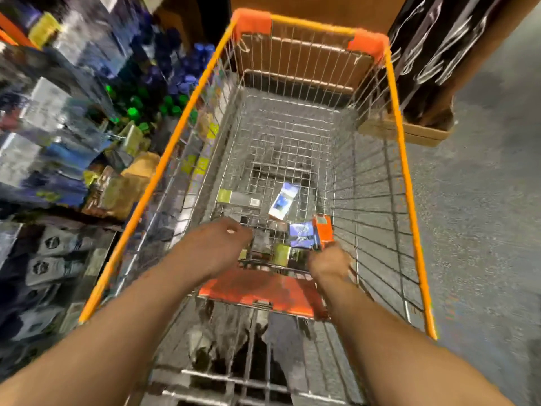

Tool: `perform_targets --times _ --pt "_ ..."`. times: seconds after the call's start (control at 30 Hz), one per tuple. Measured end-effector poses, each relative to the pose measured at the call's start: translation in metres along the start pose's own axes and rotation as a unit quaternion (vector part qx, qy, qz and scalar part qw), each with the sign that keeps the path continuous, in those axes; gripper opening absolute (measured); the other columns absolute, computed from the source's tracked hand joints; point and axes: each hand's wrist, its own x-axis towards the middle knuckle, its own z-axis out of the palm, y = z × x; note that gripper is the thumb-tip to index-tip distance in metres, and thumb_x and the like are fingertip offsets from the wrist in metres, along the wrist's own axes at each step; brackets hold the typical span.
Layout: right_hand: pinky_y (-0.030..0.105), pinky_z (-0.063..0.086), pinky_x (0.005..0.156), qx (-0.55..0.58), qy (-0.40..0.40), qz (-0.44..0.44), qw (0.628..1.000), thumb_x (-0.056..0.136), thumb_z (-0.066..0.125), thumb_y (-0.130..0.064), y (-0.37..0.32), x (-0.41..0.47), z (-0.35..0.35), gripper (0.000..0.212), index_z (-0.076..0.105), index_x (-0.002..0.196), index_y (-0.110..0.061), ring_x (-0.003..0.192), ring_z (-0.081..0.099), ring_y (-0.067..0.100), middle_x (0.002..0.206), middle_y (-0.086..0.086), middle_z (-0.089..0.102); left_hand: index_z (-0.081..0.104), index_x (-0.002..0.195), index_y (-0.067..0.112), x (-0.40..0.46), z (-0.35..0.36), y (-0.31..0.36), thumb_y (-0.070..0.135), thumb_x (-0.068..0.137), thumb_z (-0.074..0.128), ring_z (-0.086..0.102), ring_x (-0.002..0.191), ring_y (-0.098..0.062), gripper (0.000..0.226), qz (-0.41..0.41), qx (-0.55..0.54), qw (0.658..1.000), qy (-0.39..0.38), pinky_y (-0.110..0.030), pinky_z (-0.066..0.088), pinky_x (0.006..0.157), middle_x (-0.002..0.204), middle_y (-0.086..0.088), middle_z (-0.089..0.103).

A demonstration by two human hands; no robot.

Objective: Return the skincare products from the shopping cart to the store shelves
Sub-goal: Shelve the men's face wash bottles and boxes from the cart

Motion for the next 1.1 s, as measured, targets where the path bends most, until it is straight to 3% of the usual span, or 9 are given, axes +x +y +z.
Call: perform_targets --times 0.17,0.37,0.5,0.6,0.7,0.87,0.97,1.03,1.1 --pt "0.039 0.032 0.109 -0.014 0.017 0.039 0.999 0.094 0.063 -0.009 0.015 0.046 0.046 0.049 0.046 0.137 0.006 0.131 0.044 0.044 0.143 0.030 0.046 0.063 0.125 0.031 0.048 0.014 -0.004 0.053 0.100 0.050 0.060 0.104 -0.023 0.036 -0.027 -0.011 0.999 -0.015 -0.028 0.037 0.077 0.118 -0.004 0.069" --pt "0.048 0.044 0.103 -0.013 0.006 0.085 0.996 0.092 0.057 -0.001 0.017 0.067 0.091 0.085 0.010 0.162 -0.011 0.124 0.050 0.049 0.165 0.023 -0.002 0.060 0.108 0.029 0.076 0.026 -0.029 0.055 0.100 0.051 0.055 0.069 -0.002 0.029 -0.032 -0.021 0.998 -0.042 -0.021 0.036 0.058 0.076 0.010 0.064" --pt "0.051 0.047 0.100 0.018 0.109 0.118 0.987 0.097 0.052 -0.011 0.015 0.078 0.097 0.057 0.032 0.151 -0.007 0.121 0.050 0.048 0.150 0.022 0.030 0.065 0.105 0.022 0.083 0.025 -0.036 0.051 0.100 0.053 0.061 0.068 -0.007 0.032 -0.013 -0.033 0.997 -0.063 -0.018 0.042 0.061 0.083 0.001 0.074" --pt "0.051 0.041 0.107 0.004 0.090 0.176 0.980 0.094 0.063 -0.015 0.005 0.088 0.092 0.060 0.039 0.148 -0.002 0.131 0.045 0.043 0.148 0.021 0.035 0.065 0.105 0.024 0.092 0.023 -0.036 0.050 0.100 0.052 0.060 0.058 -0.007 0.030 -0.019 -0.038 0.998 -0.053 -0.023 0.043 0.056 0.058 0.008 0.065" --pt "0.047 0.044 0.106 0.006 0.078 0.205 0.976 0.091 0.069 -0.020 -0.002 0.086 0.087 0.060 0.044 0.143 -0.001 0.132 0.049 0.039 0.146 0.021 0.043 0.064 0.102 0.026 0.092 0.022 -0.034 0.046 0.100 0.053 0.052 0.041 0.002 0.023 -0.022 -0.055 0.997 -0.042 -0.014 0.038 0.041 0.046 0.012 0.060" --pt "0.041 0.045 0.103 0.128 0.046 0.199 0.970 0.102 0.056 -0.037 0.004 0.079 0.081 0.061 0.049 0.138 0.012 0.130 0.054 0.040 0.140 0.026 0.055 0.064 0.117 0.032 0.078 0.019 -0.030 0.050 0.101 0.052 0.055 0.072 0.001 0.027 -0.024 -0.070 0.996 -0.043 -0.016 0.040 0.061 0.100 0.007 0.071" --pt "0.044 0.057 0.091 0.290 0.012 0.225 0.930 0.093 0.056 -0.047 0.001 0.051 0.067 0.054 0.062 0.126 -0.004 0.112 0.067 0.039 0.122 0.019 0.068 0.063 0.119 0.032 0.064 0.013 -0.027 0.048 0.102 0.051 0.055 0.072 0.000 0.027 -0.014 -0.066 0.996 -0.054 -0.016 0.039 0.064 0.108 0.004 0.072" --pt "0.051 0.059 0.091 0.348 0.011 0.209 0.914 0.088 0.053 -0.044 -0.008 0.032 0.055 0.054 0.061 0.124 -0.004 0.107 0.068 0.042 0.117 0.022 0.069 0.064 0.119 0.031 0.053 0.007 -0.024 0.046 0.102 0.052 0.064 0.076 -0.008 0.026 -0.005 -0.082 0.996 -0.040 -0.020 0.044 0.065 0.107 0.001 0.074" --pt "0.050 0.055 0.092 0.376 0.024 0.173 0.910 0.093 0.050 -0.037 -0.027 0.012 0.034 0.051 0.057 0.129 -0.001 0.102 0.066 0.041 0.110 0.021 0.066 0.066 0.118 0.032 0.038 0.000 -0.023 0.045 0.102 0.053 0.072 0.089 -0.020 0.025 0.008 -0.110 0.994 -0.008 -0.029 0.053 0.077 0.104 -0.002 0.077"
